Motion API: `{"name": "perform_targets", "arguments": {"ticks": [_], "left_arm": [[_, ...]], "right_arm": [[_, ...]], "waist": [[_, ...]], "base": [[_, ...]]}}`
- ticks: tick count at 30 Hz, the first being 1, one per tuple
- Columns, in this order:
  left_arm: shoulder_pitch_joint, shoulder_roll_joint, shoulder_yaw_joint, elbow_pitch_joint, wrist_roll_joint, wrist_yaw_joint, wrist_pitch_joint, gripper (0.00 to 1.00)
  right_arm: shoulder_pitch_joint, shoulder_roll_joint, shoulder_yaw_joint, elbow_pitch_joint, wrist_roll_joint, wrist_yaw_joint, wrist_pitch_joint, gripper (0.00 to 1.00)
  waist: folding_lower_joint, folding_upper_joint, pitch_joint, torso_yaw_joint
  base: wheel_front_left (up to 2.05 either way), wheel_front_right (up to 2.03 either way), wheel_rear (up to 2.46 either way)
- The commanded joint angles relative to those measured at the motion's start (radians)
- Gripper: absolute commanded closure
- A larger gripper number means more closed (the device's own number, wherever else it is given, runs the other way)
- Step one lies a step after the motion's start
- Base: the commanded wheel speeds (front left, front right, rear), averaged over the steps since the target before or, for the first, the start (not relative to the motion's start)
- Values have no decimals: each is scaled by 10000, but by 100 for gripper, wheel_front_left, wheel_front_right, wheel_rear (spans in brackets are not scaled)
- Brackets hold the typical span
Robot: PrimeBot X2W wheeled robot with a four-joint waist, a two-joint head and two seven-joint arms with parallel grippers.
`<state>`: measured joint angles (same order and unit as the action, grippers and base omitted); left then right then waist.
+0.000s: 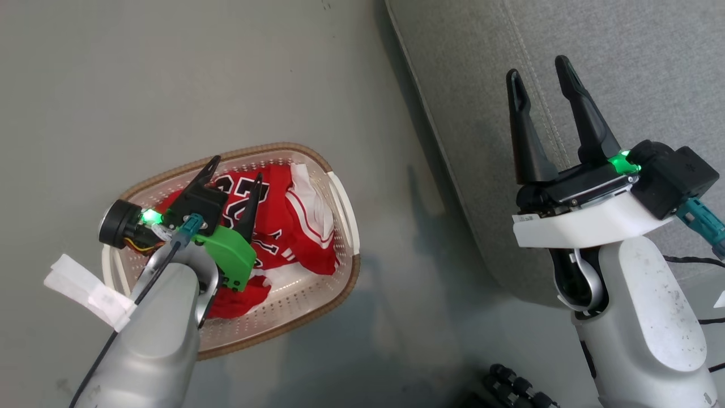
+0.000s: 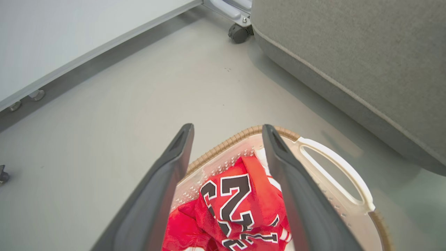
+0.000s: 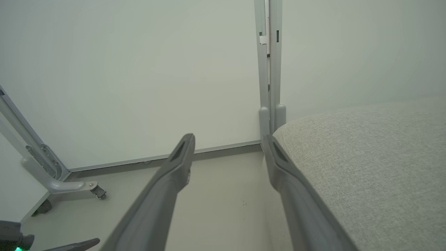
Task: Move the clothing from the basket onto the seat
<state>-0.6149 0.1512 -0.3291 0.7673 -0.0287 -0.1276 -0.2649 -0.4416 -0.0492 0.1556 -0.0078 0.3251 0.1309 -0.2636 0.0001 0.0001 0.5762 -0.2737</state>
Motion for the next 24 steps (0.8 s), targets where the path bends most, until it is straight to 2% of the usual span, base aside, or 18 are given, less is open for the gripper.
{"name": "perform_targets", "arguments": {"ticks": [1,12,24], "left_arm": [[-381,168,-72,219,98,-34,5,0],[-1628,585,-1523,2235,2,-42,7,0],[-2843,967,-3163,3692,183,-36,7,0]], "right_arm": [[-204,-19,30,-91,81,-3,-18,0],[-741,-20,171,-342,139,-3,-18,0],[-962,-22,240,-618,204,-3,-18,0]], "waist": [[-1,-1,1000,-523],[-1,-1,2237,-603],[-1,-1,3277,-774]], "base": [[0,0,0],[0,0,0],[0,0,0]]}}
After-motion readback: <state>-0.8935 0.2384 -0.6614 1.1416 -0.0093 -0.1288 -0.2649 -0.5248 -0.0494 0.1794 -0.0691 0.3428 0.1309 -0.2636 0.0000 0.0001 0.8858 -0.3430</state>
